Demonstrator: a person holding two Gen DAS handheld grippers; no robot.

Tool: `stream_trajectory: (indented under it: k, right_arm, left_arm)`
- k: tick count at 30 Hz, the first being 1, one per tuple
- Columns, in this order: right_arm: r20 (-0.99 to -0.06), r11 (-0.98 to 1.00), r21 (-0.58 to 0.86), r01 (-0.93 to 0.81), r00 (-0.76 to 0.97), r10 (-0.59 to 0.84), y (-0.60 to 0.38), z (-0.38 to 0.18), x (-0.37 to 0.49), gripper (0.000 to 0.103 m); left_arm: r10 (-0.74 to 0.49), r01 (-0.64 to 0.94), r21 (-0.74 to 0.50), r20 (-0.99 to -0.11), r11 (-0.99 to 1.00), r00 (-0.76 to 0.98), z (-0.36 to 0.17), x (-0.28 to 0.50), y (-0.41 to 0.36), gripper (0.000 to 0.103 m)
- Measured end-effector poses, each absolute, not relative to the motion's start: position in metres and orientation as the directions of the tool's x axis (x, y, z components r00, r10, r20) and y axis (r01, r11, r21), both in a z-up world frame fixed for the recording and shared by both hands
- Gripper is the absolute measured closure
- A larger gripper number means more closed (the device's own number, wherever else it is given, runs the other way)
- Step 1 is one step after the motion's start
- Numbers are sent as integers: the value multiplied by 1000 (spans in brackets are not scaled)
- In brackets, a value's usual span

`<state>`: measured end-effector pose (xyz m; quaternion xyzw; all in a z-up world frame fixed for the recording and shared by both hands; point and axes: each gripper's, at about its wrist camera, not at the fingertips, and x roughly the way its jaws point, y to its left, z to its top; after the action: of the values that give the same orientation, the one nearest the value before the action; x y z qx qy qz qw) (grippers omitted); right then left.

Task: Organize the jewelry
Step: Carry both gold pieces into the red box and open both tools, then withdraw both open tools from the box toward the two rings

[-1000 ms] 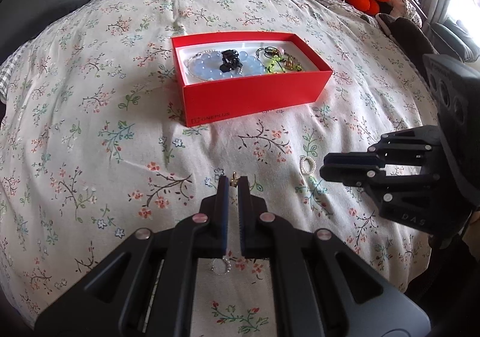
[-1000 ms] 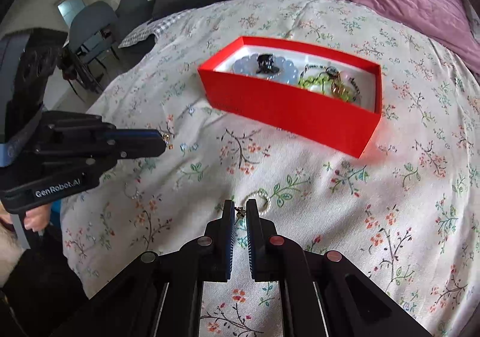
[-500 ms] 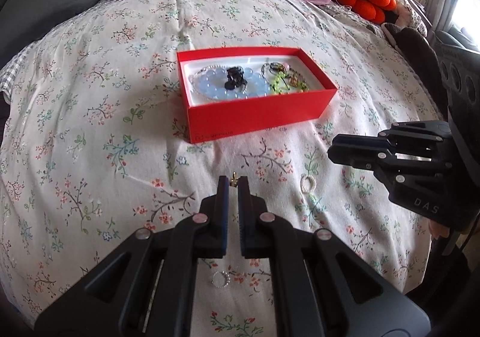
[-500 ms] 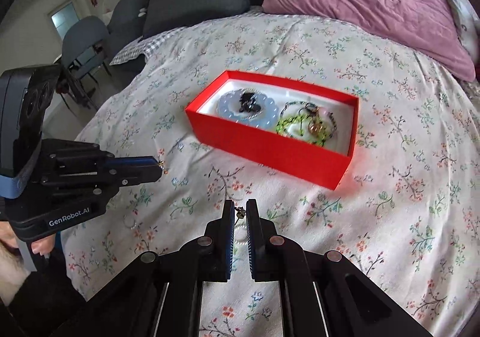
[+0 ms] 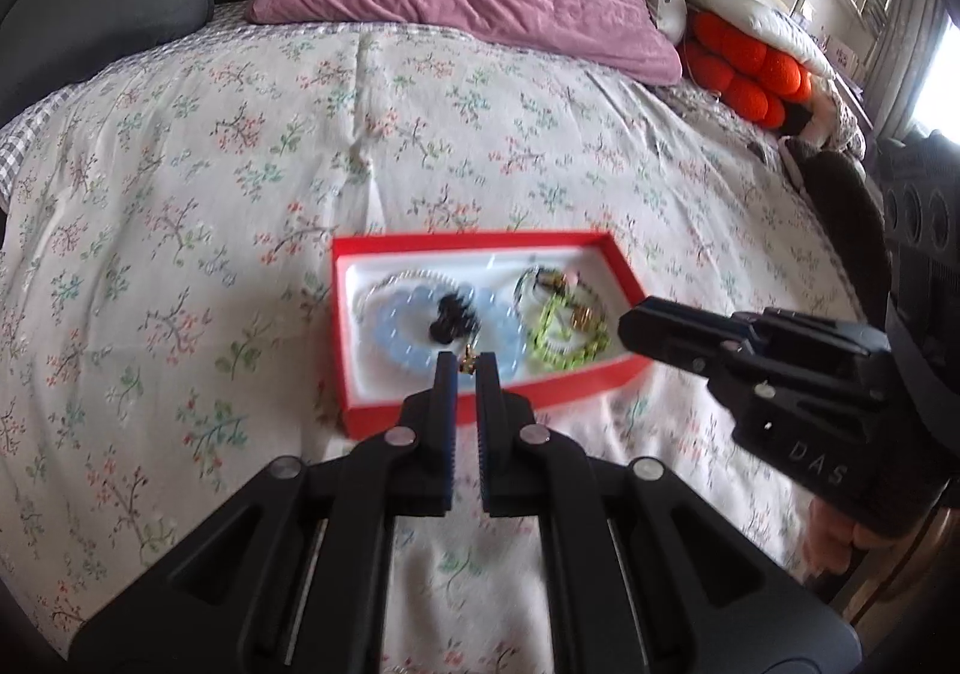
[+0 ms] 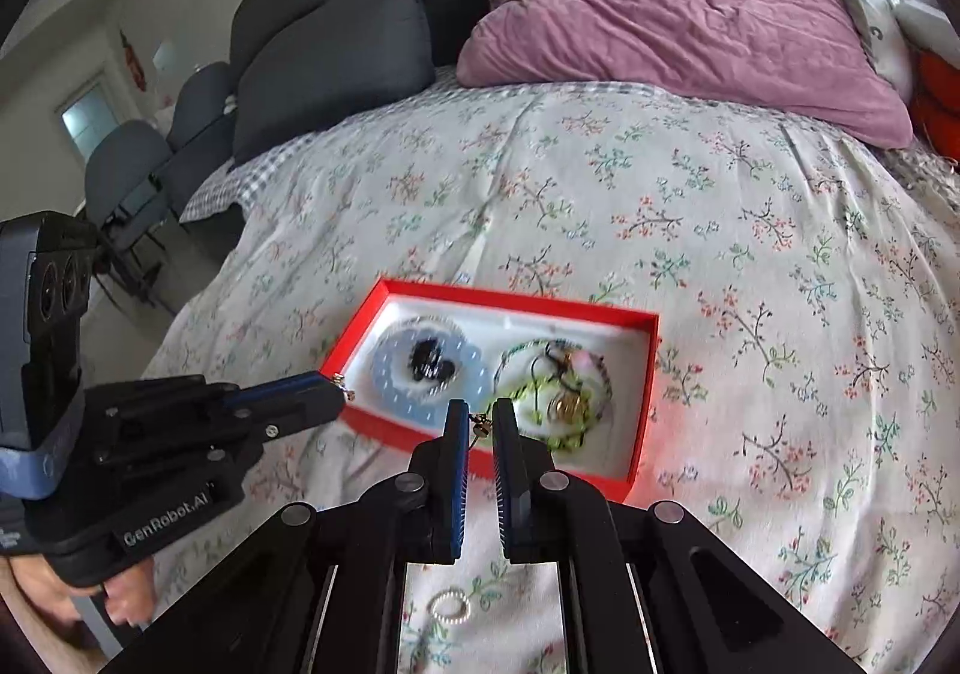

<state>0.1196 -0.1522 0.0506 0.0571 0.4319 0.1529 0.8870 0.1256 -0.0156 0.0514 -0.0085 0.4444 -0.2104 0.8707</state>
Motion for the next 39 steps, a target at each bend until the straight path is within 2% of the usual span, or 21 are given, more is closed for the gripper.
stream_trajectory:
  k: [14, 15, 19, 21, 26, 29, 30, 31, 33, 37, 39]
  right_arm:
    - [-766, 959, 235, -157, 578, 282, -157, 35, 143, 93]
    - [-767, 960, 236, -154, 577, 281, -158, 35, 144, 92]
    - [-776, 957, 249, -147, 561, 288, -161, 34, 145, 89]
    - [-781, 957, 245, -153, 555, 288, -161, 34, 144, 89]
    - [-779, 957, 236, -165, 557, 289, -164, 39, 136, 87]
    - [-774, 956, 242, -166, 561, 294, -169, 43, 130, 77]
    - [-773, 956, 243, -164, 563, 293, -171, 45, 128, 68]
    - [-770, 956, 244, -160, 568, 291, -173, 47, 125, 48]
    - [-751, 958, 249, -138, 598, 282, -179, 51, 117, 26]
    - [-746, 961, 246, -131, 607, 273, -186, 58, 107, 24]
    - [-748, 965, 229, -128, 611, 258, -186, 60, 101, 19]
  left_arm:
    - [-340, 329, -182, -781, 926, 524, 38, 148, -32, 95]
    - [-340, 327, -184, -782, 927, 522, 38, 149, -30, 94]
    - [-332, 326, -173, -780, 929, 530, 41, 145, -27, 75]
    - [-328, 326, -168, -780, 930, 533, 44, 143, -26, 72]
    - [-322, 321, -163, -776, 933, 543, 51, 136, -20, 54]
    - [-319, 318, -161, -776, 934, 544, 55, 130, -16, 40]
    - [-319, 319, -160, -777, 934, 544, 56, 127, -15, 37]
    - [-318, 320, -159, -778, 934, 542, 56, 125, -13, 32]
    - [-312, 323, -151, -784, 934, 537, 57, 119, -10, 26]
    - [-287, 307, -136, -798, 942, 529, 57, 108, -3, 18]
    - [-275, 289, -139, -813, 947, 513, 55, 104, 1, 15]
